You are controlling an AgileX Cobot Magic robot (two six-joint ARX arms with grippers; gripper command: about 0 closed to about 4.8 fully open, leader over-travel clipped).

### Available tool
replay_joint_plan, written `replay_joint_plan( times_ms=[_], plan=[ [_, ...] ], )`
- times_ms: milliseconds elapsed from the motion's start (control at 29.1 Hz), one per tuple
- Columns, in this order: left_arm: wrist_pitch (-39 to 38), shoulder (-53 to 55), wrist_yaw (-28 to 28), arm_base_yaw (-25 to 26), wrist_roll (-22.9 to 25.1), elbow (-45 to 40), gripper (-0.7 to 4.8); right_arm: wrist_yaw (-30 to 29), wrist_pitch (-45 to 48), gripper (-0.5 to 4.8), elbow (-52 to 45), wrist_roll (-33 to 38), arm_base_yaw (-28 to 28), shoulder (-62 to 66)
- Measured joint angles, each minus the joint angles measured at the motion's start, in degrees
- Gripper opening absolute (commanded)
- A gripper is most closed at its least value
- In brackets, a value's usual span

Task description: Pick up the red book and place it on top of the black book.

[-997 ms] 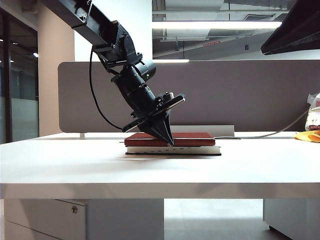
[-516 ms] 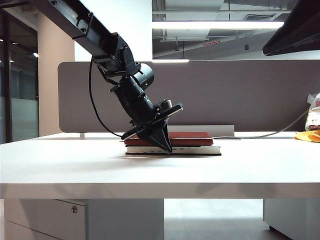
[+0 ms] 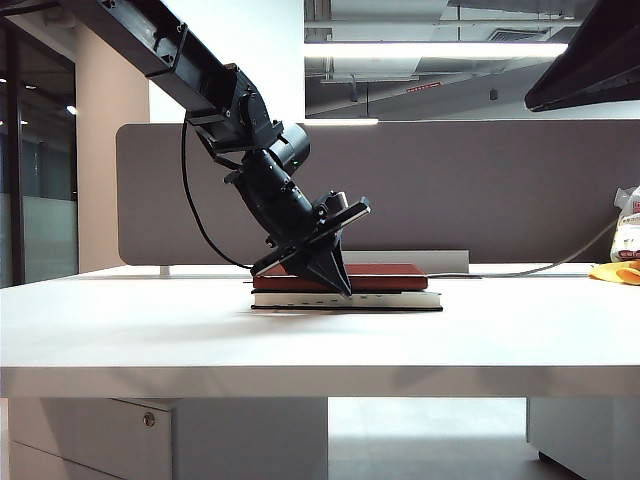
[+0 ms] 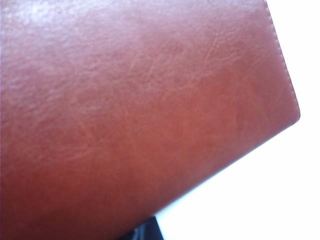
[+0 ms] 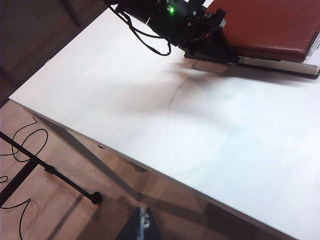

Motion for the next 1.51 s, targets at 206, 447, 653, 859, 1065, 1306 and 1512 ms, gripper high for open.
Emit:
replay_joint_plan(
  times_ms=[206,447,653,859,1065,1306,1512],
  plan=[
    [0.7,0.0,-1.5,0.0,0.0,0.1,-0.06,0.0,0.0,-0.02,0.0,0.0,0.0,0.0],
    [1.0,0.0,-1.7,0.5,0.0,0.2,-0.06,0.0,0.0,-0.02,0.0,0.0,0.0,0.0],
    [1.0,0.0,2.5,0.5,0.0,0.2,0.38,0.0,0.0,-0.02,0.0,0.0,0.0,0.0],
    [-1.9,-1.2,3.8,0.5,-0.2,0.2,0.89,0.0,0.0,-0.02,0.0,0.0,0.0,0.0],
    [-3.2,-6.6,-0.8,0.5,3.3,0.3,0.89,2.0,0.0,-0.02,0.0,-0.1,0.0,0.0],
    [-7.4,-14.3,-8.5,0.7,7.9,0.4,0.89,11.1,-0.6,-0.02,0.0,-0.6,-0.1,-0.6],
    [-12.4,-19.0,-10.5,2.5,9.2,0.4,0.8,19.1,-1.5,-0.02,0.0,-2.9,-0.6,-7.8]
  ],
)
